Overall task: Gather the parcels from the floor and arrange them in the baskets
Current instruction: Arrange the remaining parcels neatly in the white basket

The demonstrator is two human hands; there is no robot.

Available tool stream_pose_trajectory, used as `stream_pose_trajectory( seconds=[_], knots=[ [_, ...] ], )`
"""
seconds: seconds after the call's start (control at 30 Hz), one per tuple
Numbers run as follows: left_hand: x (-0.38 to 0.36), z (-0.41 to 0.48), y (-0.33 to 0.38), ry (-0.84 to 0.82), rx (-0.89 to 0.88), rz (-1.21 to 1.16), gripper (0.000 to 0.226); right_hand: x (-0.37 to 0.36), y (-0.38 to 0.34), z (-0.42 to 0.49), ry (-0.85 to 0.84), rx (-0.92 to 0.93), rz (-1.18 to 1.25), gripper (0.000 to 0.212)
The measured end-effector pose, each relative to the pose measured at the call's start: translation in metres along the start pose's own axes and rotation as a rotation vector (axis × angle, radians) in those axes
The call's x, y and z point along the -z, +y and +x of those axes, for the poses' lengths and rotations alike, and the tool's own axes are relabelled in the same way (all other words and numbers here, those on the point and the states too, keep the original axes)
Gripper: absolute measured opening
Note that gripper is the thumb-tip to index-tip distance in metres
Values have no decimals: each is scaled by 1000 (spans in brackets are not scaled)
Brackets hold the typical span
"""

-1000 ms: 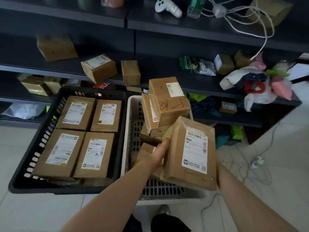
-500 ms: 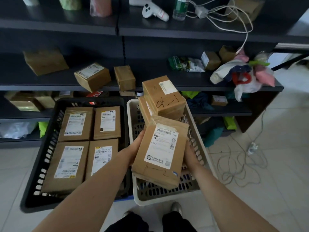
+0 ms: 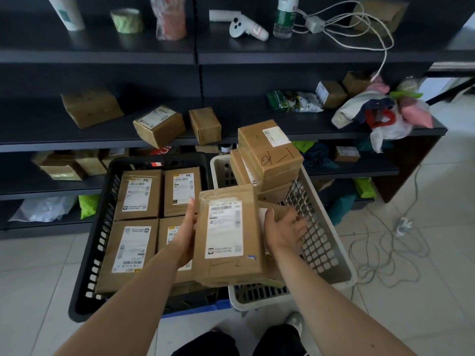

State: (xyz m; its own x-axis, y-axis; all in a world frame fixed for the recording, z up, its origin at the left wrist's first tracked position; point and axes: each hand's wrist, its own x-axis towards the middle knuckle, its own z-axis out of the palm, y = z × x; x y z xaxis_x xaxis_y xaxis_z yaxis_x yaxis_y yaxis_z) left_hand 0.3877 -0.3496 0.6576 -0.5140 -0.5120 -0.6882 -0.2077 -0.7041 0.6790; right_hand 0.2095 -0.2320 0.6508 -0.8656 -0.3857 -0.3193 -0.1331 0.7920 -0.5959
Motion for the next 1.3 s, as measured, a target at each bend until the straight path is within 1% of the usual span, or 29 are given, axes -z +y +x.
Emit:
stream_pose_trajectory(
  seconds=[0.03, 0.1, 0.2, 0.27, 0.33, 0.4, 0.5, 0.53, 0.57, 0.6, 0.63, 0.7, 0.8, 0.87, 0.93, 0.97, 1.0, 1.03, 1.1, 1.13, 1.17, 1.2, 1.23, 1.3],
  knots=[
    [7, -1, -2, 18, 13, -3, 91, -2, -1, 0, 0, -4, -15, 75],
    [17, -1, -7, 1, 54, 11, 83, -5, -1, 0, -27, -1, -55, 75],
    [24, -2, -13, -20, 119, 24, 63, -4, 4, 2, -16, 72, -185, 79],
    [25, 2, -14, 26, 105, -7, 52, -3, 9, 2, -11, 127, -244, 82],
    [26, 9, -10, 111, 73, -25, 53, -2, 11, 5, -34, 149, -215, 83],
    [28, 17, -6, 184, 89, -22, 56, 1, 11, 9, -75, 69, -59, 88],
    [25, 23, 1, 249, 97, -18, 50, 5, 18, 25, -148, -241, 262, 108],
    [20, 24, 2, 251, 105, -14, 50, 4, 25, 32, -185, -338, 366, 112],
    [12, 24, 2, 250, 110, -7, 49, 5, 29, 34, -229, -390, 432, 113],
    [2, 25, 3, 253, 102, 15, 47, 7, 31, 33, -266, -394, 441, 109],
    [-8, 30, 3, 248, 74, 44, 43, 8, 37, 36, -264, -359, 415, 101],
    [-30, 39, 6, 234, -4, 122, 37, 21, 41, 39, -199, -262, 351, 83],
    [-56, 56, 8, 226, -99, 213, 34, 44, 50, 49, -128, -212, 301, 74],
    [-66, 65, 3, 325, -144, 335, 28, 57, 55, 59, -39, -191, 235, 59],
    [-72, 70, -2, 446, -223, 524, 26, 70, 55, 66, 93, -177, 214, 44],
    [-72, 71, -5, 482, -262, 579, 25, 74, 54, 70, 159, -157, 208, 39],
    [-72, 73, -7, 497, -285, 587, 23, 78, 53, 74, 183, -126, 186, 36],
    [-71, 74, -8, 497, -294, 560, 20, 80, 51, 75, 166, -94, 153, 34],
    [-73, 73, -3, 454, -321, 448, 17, 75, 47, 75, 85, -20, 69, 41],
    [-77, 72, -1, 403, -342, 403, 19, 70, 48, 74, 38, 2, 11, 51],
    [-83, 68, 1, 338, -363, 380, 28, 64, 49, 73, 10, 15, -72, 63],
    [-90, 63, 4, 281, -364, 405, 41, 57, 50, 72, -5, 25, -156, 74],
    [-98, 59, 4, 246, -354, 471, 54, 53, 51, 71, -1, 27, -220, 81],
    [-108, 50, -1, 265, -378, 736, 77, 50, 48, 69, 30, 29, -269, 88]
  ],
)
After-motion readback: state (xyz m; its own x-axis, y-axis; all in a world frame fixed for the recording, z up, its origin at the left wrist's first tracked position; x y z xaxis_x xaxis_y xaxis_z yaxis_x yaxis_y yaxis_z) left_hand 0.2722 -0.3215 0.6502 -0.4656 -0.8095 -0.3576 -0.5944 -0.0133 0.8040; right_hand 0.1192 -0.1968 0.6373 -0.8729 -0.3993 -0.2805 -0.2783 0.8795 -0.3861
